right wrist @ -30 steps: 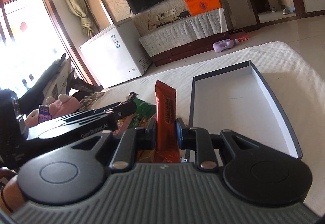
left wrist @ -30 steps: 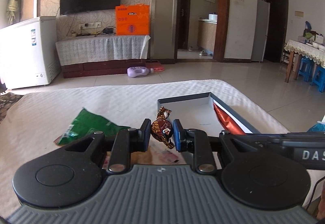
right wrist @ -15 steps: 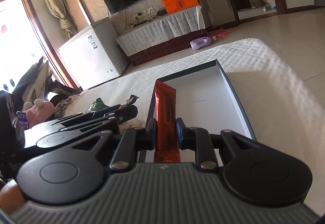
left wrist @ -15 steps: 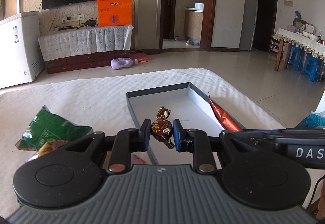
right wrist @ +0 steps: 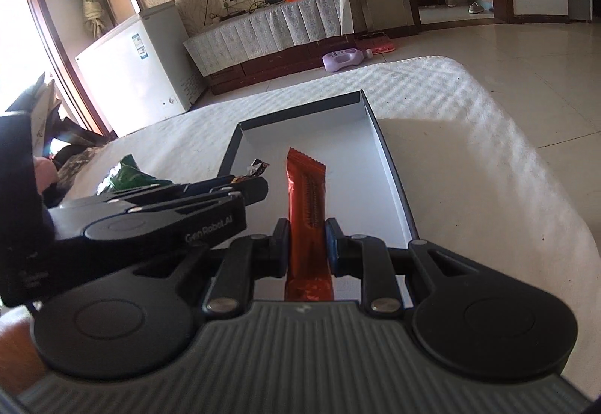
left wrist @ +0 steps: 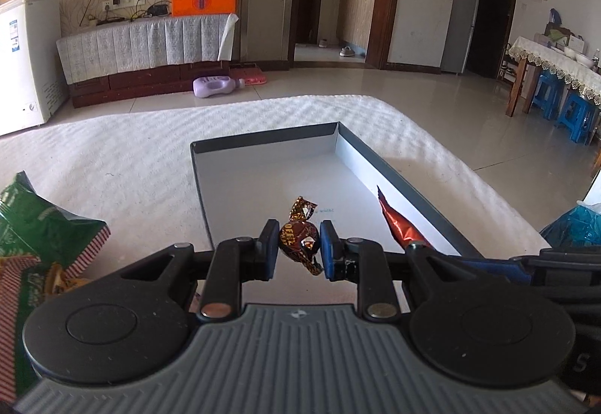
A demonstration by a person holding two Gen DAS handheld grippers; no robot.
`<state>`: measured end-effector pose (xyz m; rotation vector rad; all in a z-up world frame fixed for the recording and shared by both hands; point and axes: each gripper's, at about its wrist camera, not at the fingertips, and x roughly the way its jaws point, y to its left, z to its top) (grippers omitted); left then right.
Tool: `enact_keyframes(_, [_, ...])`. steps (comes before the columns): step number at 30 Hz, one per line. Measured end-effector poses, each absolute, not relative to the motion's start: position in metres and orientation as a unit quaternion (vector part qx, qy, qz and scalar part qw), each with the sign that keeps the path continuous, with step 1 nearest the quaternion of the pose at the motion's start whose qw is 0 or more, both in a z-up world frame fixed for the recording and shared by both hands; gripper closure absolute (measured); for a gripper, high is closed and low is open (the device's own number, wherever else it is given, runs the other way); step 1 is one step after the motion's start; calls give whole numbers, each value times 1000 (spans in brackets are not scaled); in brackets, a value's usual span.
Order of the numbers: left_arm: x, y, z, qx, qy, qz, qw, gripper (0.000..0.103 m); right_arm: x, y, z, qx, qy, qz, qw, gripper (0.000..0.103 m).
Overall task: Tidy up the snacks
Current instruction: 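Open left gripper to drop candy in box while right lowers bar inside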
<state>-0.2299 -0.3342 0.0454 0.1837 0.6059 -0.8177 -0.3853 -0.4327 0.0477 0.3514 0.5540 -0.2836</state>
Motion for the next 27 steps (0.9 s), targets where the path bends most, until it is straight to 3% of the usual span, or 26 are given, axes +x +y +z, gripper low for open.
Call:
enact_keyframes(8, [-213,-350,29,90,325,-388,857,72,-371,-438,37,144,296,-158,931,79])
enact_keyframes(10, [-212,-351,29,92,327,-381,860,56,-369,-439,33,143,303,-163,928,79])
enact_keyframes(11, [-213,-349,30,90,324,-380,862,41,-369,-440,31,145,305,-165,927,79])
enact_keyframes(12, [-214,-347,31,89,318,-380,864,34,-368,-440,30,146,308,-165,925,79])
enact_keyframes(27, [-182,-264,36,65,284,-342,893,36,-369,-418,40,137,286,-179,931,79])
